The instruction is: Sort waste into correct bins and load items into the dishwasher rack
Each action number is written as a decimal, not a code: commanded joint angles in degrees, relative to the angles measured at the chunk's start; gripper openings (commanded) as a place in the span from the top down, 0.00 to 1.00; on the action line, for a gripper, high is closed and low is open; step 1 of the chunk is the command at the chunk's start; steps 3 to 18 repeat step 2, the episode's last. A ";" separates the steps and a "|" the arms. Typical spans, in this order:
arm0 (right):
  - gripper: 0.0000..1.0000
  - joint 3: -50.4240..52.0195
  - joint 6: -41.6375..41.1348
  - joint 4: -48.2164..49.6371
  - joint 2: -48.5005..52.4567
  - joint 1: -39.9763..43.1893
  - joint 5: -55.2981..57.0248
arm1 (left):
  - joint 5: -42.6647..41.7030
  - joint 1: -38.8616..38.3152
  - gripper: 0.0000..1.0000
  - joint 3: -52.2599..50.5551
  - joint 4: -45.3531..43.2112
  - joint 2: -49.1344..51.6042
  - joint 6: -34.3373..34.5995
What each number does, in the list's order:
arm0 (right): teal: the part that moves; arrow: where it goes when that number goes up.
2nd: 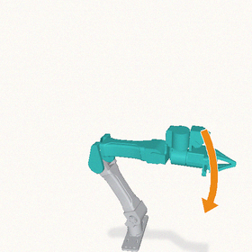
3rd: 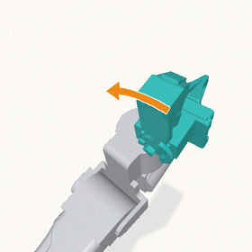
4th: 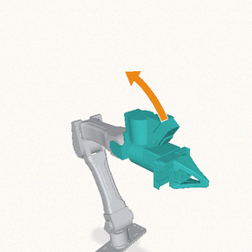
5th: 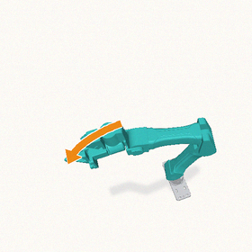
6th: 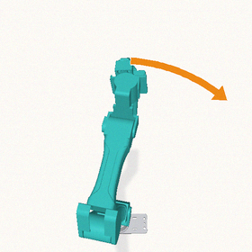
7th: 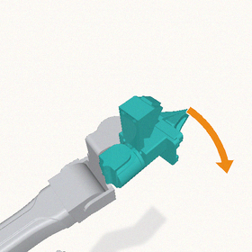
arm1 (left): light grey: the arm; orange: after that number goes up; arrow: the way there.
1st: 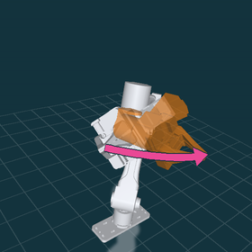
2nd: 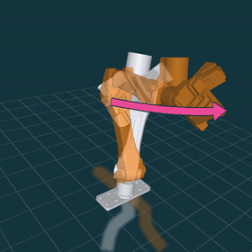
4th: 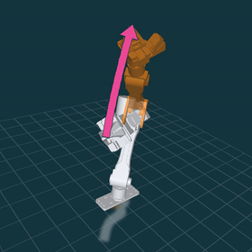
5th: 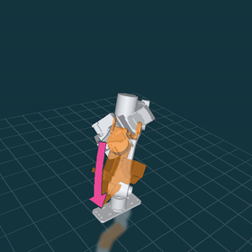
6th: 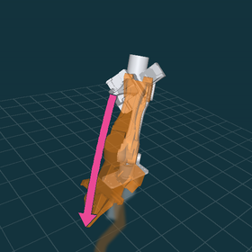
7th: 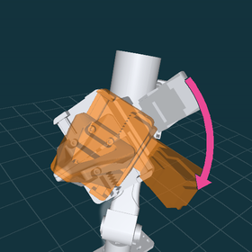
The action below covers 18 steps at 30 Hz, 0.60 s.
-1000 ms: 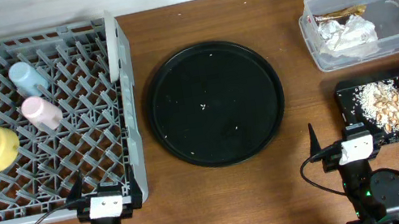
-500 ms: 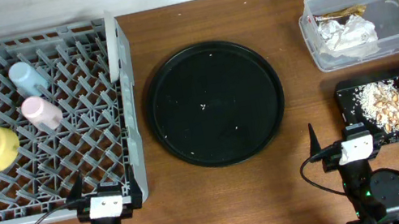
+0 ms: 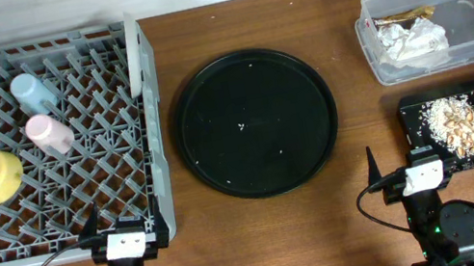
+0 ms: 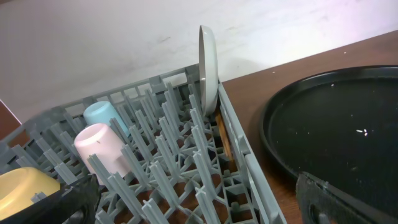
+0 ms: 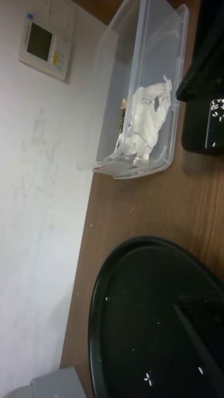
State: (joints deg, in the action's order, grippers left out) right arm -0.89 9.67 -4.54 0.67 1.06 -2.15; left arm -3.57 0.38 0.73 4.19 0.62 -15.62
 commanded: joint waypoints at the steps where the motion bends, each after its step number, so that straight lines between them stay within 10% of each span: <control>1: 0.02 0.57 0.39 0.00 -0.48 -0.31 0.70 | 0.42 -0.22 0.01 -0.24 0.35 -0.33 0.24; 18: 0.02 0.57 0.39 0.02 -0.48 -0.31 0.70 | 0.42 -0.22 0.01 -0.24 0.35 -0.33 0.24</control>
